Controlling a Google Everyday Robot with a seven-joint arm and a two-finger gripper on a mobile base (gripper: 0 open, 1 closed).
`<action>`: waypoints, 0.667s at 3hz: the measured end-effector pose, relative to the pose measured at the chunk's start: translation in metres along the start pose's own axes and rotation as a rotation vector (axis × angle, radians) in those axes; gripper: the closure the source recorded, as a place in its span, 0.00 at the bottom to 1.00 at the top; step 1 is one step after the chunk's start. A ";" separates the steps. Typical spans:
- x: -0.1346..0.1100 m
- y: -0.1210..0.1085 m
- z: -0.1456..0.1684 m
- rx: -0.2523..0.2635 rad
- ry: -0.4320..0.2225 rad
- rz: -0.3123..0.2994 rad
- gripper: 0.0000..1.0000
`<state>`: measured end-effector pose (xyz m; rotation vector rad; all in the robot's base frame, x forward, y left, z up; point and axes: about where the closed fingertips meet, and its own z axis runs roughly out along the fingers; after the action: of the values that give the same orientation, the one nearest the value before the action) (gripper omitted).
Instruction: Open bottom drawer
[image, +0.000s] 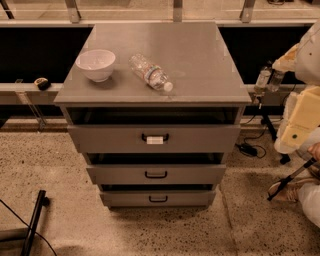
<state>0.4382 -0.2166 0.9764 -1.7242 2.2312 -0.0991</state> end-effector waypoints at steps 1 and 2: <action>0.000 0.000 0.000 0.000 0.000 0.000 0.00; 0.001 0.003 0.034 -0.018 -0.043 -0.009 0.00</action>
Offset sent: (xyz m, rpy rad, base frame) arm 0.0239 0.0144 -0.1154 0.1411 0.0343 0.0793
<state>0.4451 -0.2119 0.9435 -1.7296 2.2006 -0.0438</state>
